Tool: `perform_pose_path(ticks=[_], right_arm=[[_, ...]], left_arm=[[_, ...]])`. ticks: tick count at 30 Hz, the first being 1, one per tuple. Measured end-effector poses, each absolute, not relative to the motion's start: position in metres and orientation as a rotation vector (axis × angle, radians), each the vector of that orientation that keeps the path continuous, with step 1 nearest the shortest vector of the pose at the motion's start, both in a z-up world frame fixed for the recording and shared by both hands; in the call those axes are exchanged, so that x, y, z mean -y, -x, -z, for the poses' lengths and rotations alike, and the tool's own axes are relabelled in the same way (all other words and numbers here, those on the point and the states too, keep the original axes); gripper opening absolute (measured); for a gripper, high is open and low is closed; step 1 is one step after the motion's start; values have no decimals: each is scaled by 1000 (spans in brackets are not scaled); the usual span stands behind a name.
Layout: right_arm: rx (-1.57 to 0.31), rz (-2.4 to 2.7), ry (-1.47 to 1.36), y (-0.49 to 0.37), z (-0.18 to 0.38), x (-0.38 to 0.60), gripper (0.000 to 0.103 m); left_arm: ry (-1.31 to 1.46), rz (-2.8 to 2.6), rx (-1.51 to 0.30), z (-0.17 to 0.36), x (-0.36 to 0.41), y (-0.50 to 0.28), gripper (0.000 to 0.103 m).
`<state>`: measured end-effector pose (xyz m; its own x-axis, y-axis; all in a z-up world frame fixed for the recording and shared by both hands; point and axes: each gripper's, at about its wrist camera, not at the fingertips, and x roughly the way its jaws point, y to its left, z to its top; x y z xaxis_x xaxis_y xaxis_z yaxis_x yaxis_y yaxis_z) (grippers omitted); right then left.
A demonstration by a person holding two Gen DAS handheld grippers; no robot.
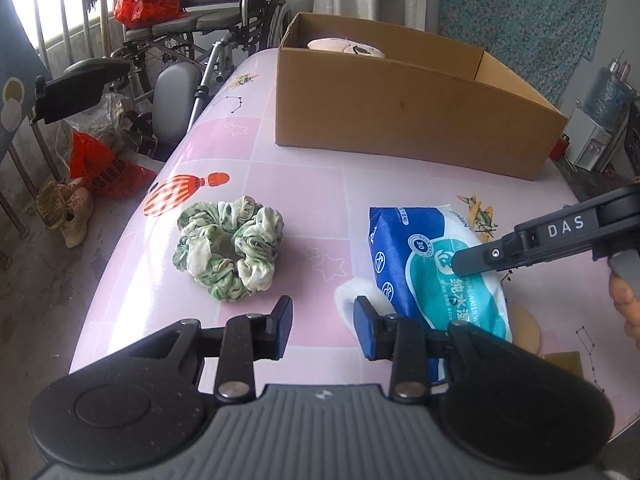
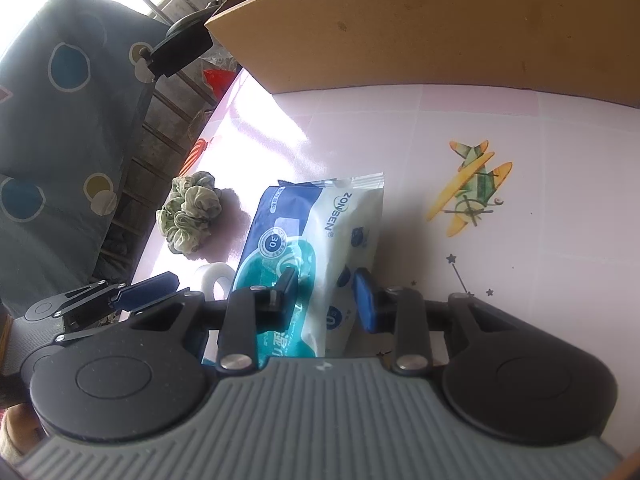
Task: Organize soft objects
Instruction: 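Close both grippers on the edge of the blue wet-wipe pack, then lift the wet-wipe pack with both grippers and carry it over the box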
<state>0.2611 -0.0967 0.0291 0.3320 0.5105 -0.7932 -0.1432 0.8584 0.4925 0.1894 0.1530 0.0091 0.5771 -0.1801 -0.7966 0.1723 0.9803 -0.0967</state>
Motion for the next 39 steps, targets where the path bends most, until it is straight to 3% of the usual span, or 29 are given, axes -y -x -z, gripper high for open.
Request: perform_pose_path(ticks=[2, 4, 7, 12, 16, 17, 19, 24, 26, 31, 39], right_arm=[[-1158, -437, -380, -262, -28, 100, 30], [-1160, -430, -400, -263, -26, 103, 31], [-1177, -424, -416, -265, -23, 106, 41], [-1218, -470, -477, -268, -11, 107, 45], [-1199, -489, -569, -266, -4, 113, 31], [-1193, -489, -601, -265, -1, 116, 30], [-1184, -507, -609, -265, 1, 117, 30], [-1155, -519, -704, -261, 11, 132, 27], [-1130, -521, -694, -257, 9, 134, 26], [-1059, -537, -619, -250, -19, 138, 26], [-837, -529, -531, -261, -119, 171, 26]], left_arm=[[-10, 201, -896, -17, -150, -185, 43], [2, 206, -862, -27, -149, -183, 43], [76, 245, -806, -41, -151, -184, 44], [263, 410, -907, -27, -144, -220, 37], [309, 418, -1030, 0, -136, -257, 42], [319, 411, -1059, 6, -134, -264, 48], [304, 406, -1087, 11, -131, -271, 49], [403, 418, -1144, 29, -139, -280, 36], [409, 433, -1134, 28, -140, -279, 35], [429, 474, -1097, 11, -137, -272, 35], [350, 561, -910, -84, -102, -285, 37]])
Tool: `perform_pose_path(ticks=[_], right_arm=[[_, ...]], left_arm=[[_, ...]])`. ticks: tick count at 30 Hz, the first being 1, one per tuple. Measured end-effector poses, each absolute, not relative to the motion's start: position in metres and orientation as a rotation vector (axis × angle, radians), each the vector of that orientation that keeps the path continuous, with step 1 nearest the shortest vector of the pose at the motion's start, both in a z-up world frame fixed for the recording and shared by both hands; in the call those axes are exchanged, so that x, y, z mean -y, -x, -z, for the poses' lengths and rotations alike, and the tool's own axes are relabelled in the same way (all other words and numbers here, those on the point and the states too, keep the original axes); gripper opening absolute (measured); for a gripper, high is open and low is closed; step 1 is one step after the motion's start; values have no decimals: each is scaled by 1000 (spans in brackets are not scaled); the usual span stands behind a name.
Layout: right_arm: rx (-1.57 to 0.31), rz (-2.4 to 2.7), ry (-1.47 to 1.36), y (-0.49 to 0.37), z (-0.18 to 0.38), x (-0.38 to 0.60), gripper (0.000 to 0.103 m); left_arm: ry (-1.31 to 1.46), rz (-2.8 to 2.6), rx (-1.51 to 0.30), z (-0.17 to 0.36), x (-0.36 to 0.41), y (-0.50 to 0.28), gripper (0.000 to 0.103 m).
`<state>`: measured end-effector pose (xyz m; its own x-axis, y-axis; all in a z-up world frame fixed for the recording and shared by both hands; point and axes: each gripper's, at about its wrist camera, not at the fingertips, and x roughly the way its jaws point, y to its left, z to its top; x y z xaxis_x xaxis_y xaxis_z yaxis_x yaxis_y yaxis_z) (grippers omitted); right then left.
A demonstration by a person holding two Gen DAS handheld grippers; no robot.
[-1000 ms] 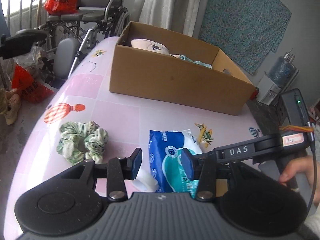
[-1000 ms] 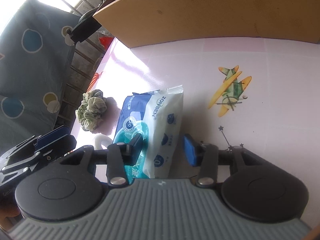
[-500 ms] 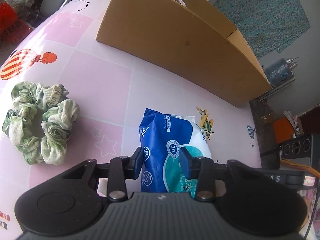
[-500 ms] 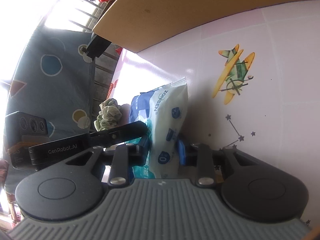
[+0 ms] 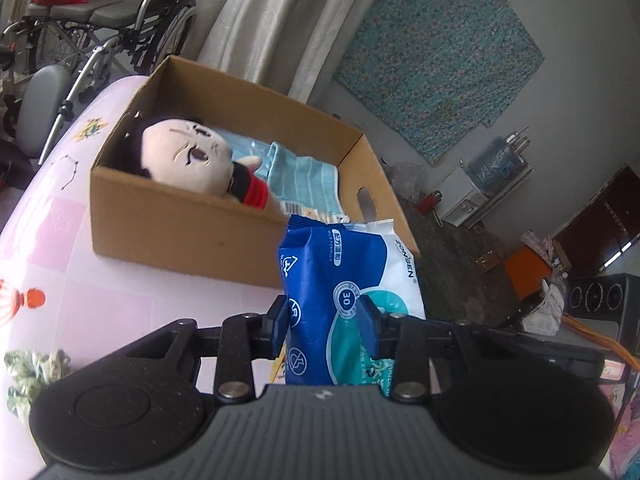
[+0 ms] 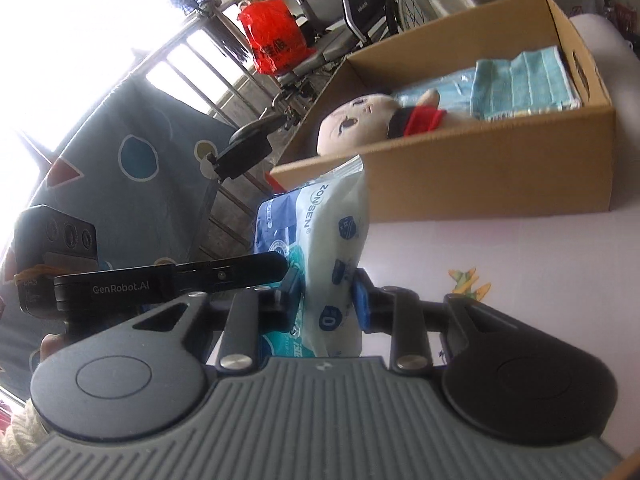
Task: Organize soft objects
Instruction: 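Lift the wet-wipe pack with both grippers and carry it over the box, then lower the wet-wipe pack into the box and open both grippers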
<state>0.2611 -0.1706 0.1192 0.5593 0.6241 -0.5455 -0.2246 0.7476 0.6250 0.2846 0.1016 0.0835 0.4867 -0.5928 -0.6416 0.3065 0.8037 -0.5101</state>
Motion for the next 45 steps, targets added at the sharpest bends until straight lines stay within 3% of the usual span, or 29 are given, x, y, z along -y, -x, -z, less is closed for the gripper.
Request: perform_pose_path(ticks=[5, 8, 14, 17, 20, 22, 29, 31, 33, 34, 35, 37, 45], right_arm=[[-769, -418, -428, -335, -168, 206, 26], [-816, -316, -354, -394, -173, 230, 26], [-1026, -147, -294, -488, -120, 262, 25], [-1099, -140, -65, -507, -97, 244, 25], [-1284, -155, 9, -522, -65, 229, 27], [-1311, -169, 76, -526, -56, 222, 27], [-1329, -204, 327, -504, -74, 197, 46], [-1305, -205, 305, -501, -83, 205, 43], [-1292, -196, 250, -497, -87, 217, 26], [-1304, -186, 234, -496, -83, 220, 8], [-1328, -194, 233, -495, -75, 221, 5], [-1318, -196, 264, -487, -61, 217, 0], [-1263, -130, 275, -481, -68, 206, 0]], left_arm=[[324, 601, -865, -124, -52, -367, 42], [218, 596, -881, -131, -11, -421, 35], [271, 612, -1066, -70, 43, -521, 30], [314, 578, -1162, -36, 55, -535, 22], [202, 580, -1233, -16, 71, -540, 16], [184, 566, -1269, -9, 76, -542, 16], [158, 571, -1405, 10, 78, -548, 16], [212, 577, -1392, 11, 75, -547, 13], [272, 564, -1398, 15, 72, -547, 11], [325, 532, -1412, 17, 71, -546, 11], [350, 504, -1417, 21, 72, -544, 10], [362, 490, -1394, 24, 76, -539, 10], [536, 460, -1345, 3, 47, -526, 19]])
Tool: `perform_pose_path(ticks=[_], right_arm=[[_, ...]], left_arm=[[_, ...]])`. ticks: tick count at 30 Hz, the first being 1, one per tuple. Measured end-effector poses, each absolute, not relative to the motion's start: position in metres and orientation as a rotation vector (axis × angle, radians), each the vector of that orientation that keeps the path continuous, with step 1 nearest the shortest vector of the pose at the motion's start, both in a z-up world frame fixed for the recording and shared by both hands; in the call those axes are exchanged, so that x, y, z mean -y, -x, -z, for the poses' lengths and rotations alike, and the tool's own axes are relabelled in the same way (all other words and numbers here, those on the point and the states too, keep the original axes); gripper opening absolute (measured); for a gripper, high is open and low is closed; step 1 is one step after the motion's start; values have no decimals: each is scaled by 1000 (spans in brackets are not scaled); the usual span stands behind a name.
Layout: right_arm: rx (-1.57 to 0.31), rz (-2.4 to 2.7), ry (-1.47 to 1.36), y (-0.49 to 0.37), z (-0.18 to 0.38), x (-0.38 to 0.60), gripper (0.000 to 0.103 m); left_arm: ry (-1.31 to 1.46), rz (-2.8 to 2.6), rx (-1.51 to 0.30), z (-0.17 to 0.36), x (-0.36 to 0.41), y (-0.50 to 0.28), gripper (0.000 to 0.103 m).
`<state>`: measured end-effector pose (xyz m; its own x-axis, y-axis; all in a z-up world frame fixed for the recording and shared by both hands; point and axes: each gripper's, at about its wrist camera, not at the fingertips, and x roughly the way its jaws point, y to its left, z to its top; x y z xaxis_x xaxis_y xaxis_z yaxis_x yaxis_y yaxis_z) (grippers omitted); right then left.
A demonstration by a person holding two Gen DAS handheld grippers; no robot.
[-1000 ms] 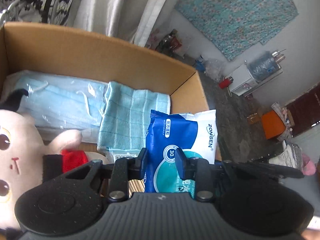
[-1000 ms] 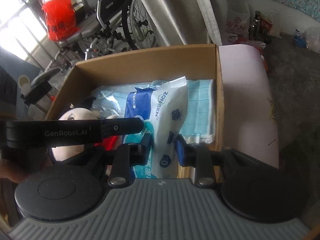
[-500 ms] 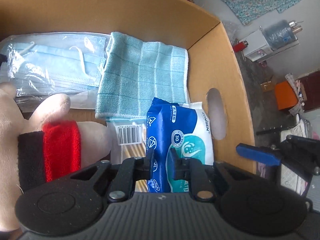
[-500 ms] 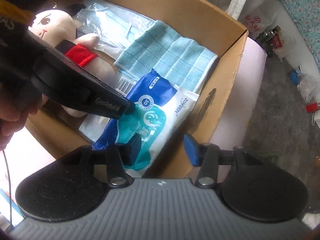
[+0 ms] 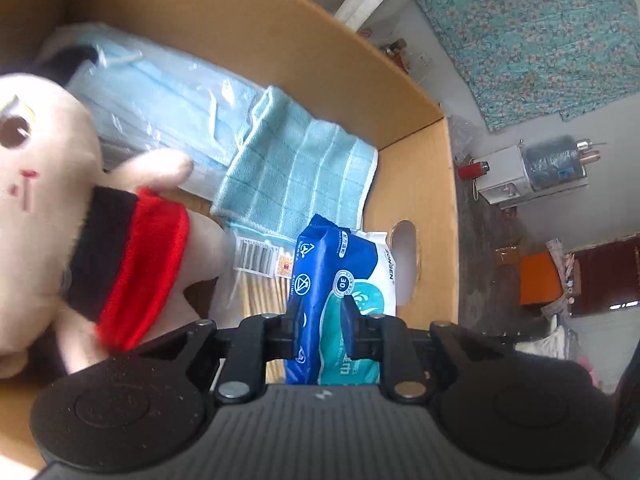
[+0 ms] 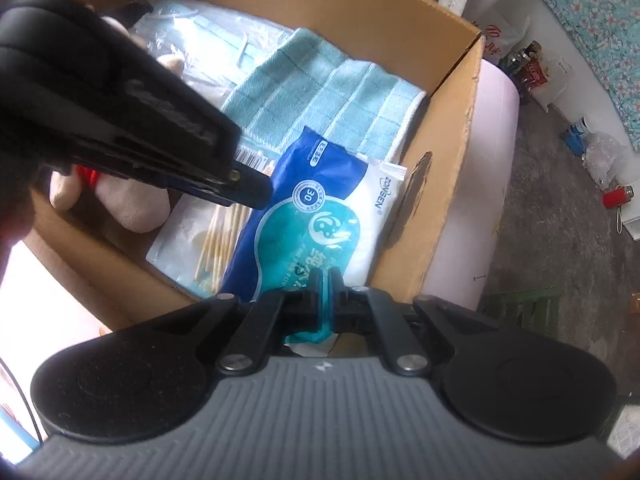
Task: Organize soft objects
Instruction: 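Lower the wet-wipe pack into the box and open both grippers, then withdraw both tools and move over the blue bandage box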
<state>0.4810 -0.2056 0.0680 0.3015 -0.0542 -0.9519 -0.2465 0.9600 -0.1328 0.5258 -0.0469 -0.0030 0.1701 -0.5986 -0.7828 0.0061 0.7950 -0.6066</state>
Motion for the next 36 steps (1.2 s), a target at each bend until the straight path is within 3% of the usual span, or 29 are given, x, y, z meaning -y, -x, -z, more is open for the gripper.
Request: perform_pose_path(ticks=[8, 13, 19, 21, 28, 32, 36], right_arm=[[-992, -243, 4, -395, -175, 236, 5], [-879, -366, -153, -306, -208, 239, 8], [-972, -486, -328, -221, -158, 203, 11], [-1022, -491, -348, -201, -132, 186, 13], [-1210, -494, -456, -157, -61, 138, 17], [-1223, -471, -418, -149, -54, 127, 19], [-1245, -472, -356, -150, -52, 115, 20]], left_arm=[[252, 544, -1105, -116, -21, -431, 27], [219, 584, -1020, -151, -78, -332, 31], [295, 550, -1031, -111, -140, -238, 31], [296, 537, -1042, -89, -151, -213, 39], [190, 480, -1054, -23, -155, -147, 44], [53, 493, -975, -9, -139, -117, 67], [-178, 535, -874, -3, -112, -91, 73]])
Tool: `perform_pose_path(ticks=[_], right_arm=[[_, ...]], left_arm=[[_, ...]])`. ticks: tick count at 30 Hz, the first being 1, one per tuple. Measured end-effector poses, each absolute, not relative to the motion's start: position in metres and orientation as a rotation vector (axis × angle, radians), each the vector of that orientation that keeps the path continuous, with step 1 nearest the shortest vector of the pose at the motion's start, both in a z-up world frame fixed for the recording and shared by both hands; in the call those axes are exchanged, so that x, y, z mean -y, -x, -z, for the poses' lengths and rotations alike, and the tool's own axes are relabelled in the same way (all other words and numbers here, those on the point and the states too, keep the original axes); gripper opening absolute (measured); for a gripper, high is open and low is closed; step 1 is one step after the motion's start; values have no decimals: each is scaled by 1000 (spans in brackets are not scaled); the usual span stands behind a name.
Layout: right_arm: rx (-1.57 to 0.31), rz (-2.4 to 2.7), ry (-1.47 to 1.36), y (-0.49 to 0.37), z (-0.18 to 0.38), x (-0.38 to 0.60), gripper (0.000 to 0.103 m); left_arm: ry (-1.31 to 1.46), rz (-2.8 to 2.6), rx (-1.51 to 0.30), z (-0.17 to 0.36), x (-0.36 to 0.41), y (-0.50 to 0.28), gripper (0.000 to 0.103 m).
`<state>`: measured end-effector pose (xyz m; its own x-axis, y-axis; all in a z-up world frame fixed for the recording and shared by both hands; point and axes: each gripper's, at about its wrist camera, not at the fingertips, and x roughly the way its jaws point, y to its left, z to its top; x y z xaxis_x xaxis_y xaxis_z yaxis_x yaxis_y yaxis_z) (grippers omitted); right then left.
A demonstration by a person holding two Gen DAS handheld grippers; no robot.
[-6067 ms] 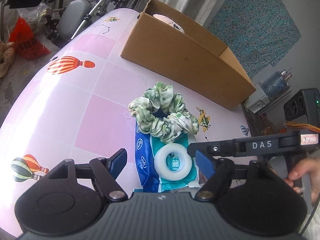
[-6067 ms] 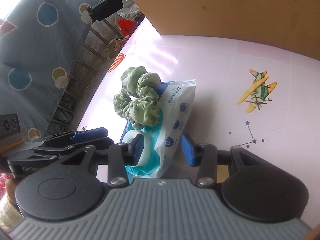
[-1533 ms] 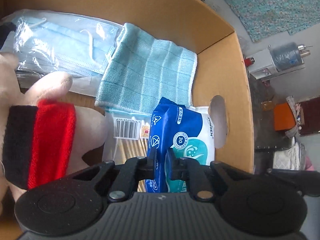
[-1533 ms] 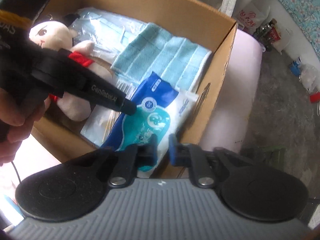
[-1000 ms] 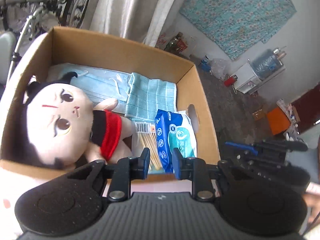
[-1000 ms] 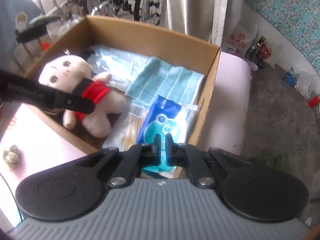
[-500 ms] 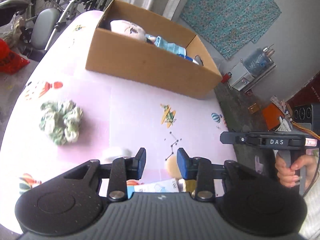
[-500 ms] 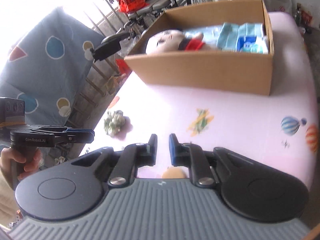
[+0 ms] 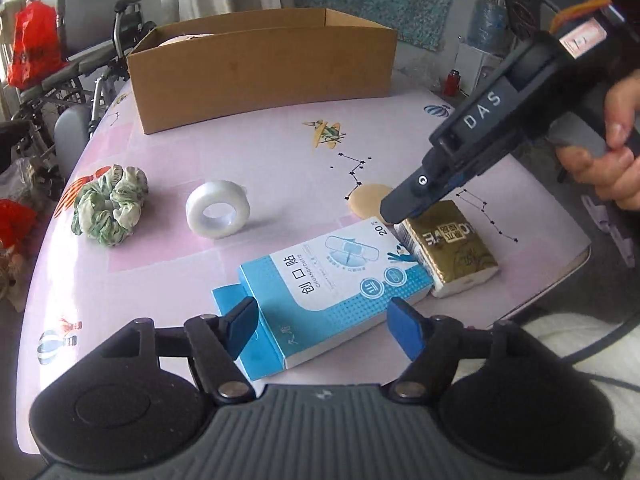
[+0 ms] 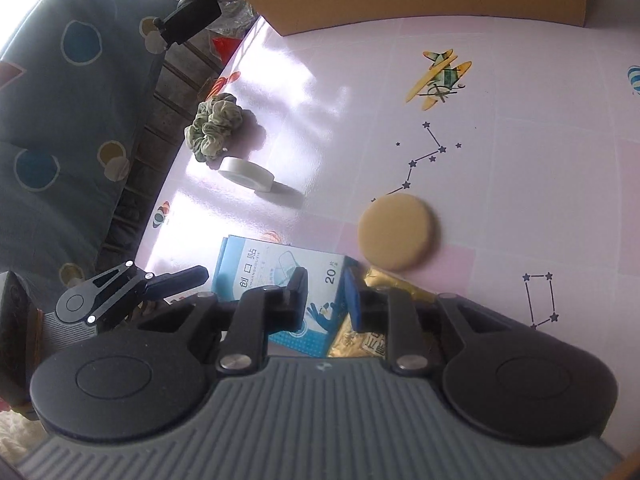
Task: Organize soft objects
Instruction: 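Withdraw both tools and move over the blue bandage box, then close both grippers on the end of the blue bandage box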
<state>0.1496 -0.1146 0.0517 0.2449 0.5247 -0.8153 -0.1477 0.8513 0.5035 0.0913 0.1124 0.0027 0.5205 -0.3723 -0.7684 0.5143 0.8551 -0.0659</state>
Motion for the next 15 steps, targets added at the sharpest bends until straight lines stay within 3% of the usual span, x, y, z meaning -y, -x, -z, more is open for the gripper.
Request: perform_pose_path(ticks=[5, 8, 12, 15], right_arm=[[-1220, -480, -293, -165, -64, 100, 25], [-1220, -497, -309, -168, -68, 97, 26], [-1228, -486, -295, -174, -68, 98, 26], [-1238, -473, -319, -176, -64, 104, 26]], left_arm=[[-254, 500, -847, 16, -92, -88, 88], [-348, 479, -803, 26, -79, -90, 92], [-229, 416, -847, 33, -91, -105, 79], [-232, 370, -836, 32, -100, -111, 78]])
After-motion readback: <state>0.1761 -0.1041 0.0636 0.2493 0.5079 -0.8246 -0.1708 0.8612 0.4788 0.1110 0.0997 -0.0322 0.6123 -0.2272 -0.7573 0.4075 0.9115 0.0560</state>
